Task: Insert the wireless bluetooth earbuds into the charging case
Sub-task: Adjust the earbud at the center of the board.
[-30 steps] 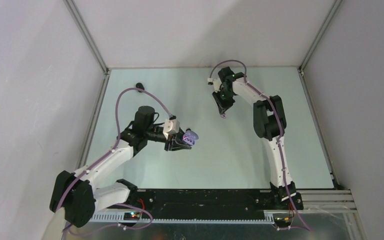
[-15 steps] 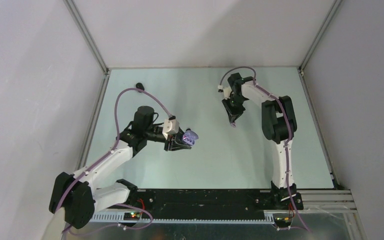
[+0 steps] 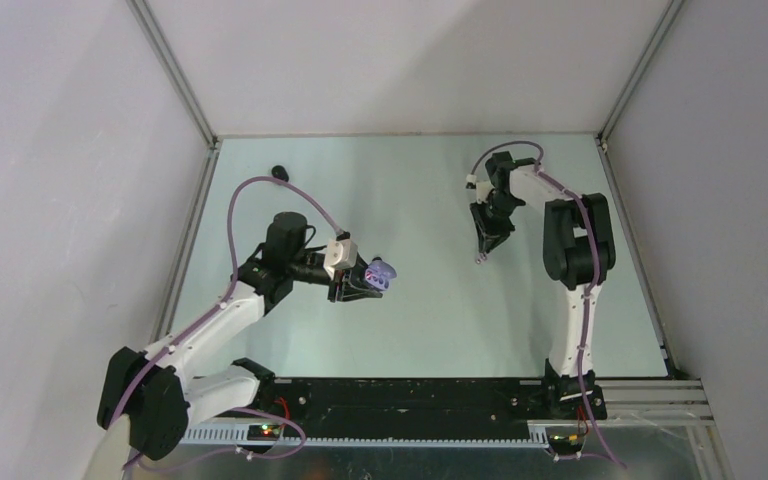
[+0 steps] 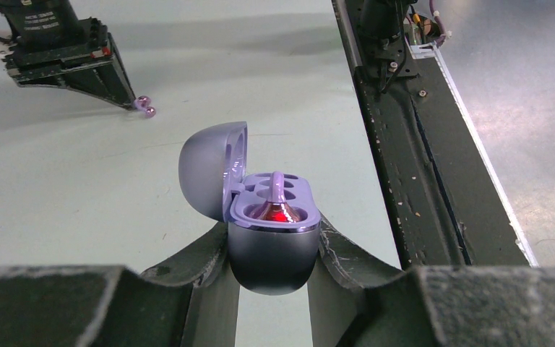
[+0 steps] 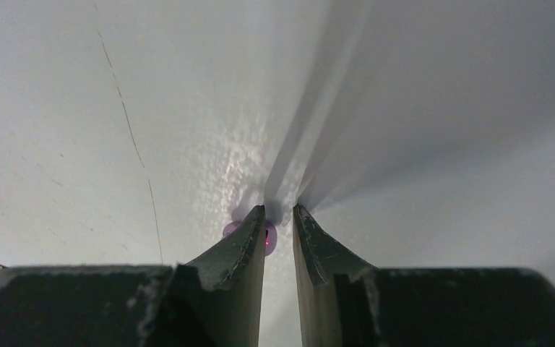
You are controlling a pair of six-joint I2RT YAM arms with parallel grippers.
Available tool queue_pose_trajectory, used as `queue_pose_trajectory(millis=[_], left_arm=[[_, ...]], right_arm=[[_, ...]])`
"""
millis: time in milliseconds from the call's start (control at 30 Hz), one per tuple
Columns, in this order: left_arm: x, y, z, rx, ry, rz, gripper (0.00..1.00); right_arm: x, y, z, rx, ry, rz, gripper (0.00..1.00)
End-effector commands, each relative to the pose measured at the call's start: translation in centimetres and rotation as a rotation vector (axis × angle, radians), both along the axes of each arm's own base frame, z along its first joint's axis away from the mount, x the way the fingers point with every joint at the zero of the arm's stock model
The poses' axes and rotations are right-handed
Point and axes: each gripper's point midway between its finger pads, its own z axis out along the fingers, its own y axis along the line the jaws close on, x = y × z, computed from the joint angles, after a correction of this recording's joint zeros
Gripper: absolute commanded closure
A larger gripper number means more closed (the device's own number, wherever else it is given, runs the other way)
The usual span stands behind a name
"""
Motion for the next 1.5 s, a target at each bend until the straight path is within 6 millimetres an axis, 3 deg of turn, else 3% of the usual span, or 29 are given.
queue_pose_trajectory(millis=[0, 233, 400, 500, 733, 767, 800, 900, 1067, 1233, 1467], left_arm=[[0.1, -0.3, 1.6, -0.036, -0.074, -0.016, 1.00], [0.0, -0.4, 1.6, -0.037, -0.073, -0.021, 1.00], [-0.1, -0.4, 1.7, -0.038, -0.077, -0.020, 1.00], [-0.1, -0.4, 1.8, -0.040, -0.081, -0.019, 1.00], [-0.1, -0.4, 1.8, -0.040, -0.082, -0.021, 1.00], [0.0, -0.4, 1.8, -0.039, -0.082, -0.019, 1.00], [0.0, -0.4, 1.8, -0.038, -0.082, -0.017, 1.00], [-0.1, -0.4, 1.8, -0.038, -0.080, -0.018, 1.00], [0.0, -0.4, 1.7, -0.036, -0.077, -0.019, 1.00], [0.0, -0.4, 1.7, -0.035, -0.077, -0.019, 1.00], [0.0, -0.3, 1.7, -0.030, -0.082, -0.013, 1.00]], right_arm=[[-1.5, 0.3, 1.9, 0.030, -0.014, 0.006, 0.75], [-3.7, 0.1, 1.9, 0.028, 0.003, 0.026, 0.75], [-3.6, -0.1, 2.5, 0.031, -0.030, 0.031, 0.75], [-3.6, 0.1, 3.8, 0.066, -0.064, 0.036, 0.74], [-3.5, -0.8, 5.7, 0.031, -0.277, 0.219, 0.74], [-2.9, -1.1, 6.8, 0.014, -0.350, 0.236, 0.73], [-3.5, -1.3, 6.3, -0.006, -0.360, 0.289, 0.73], [-3.4, -1.9, 7.2, -0.057, -0.453, 0.363, 0.72], [-3.1, -2.8, 5.8, -0.114, -0.440, 0.358, 0.74], [-1.2, -2.8, 4.0, -0.177, -0.454, 0.360, 0.75], [-2.6, -1.5, 1.0, -0.178, -0.336, 0.420, 0.76]])
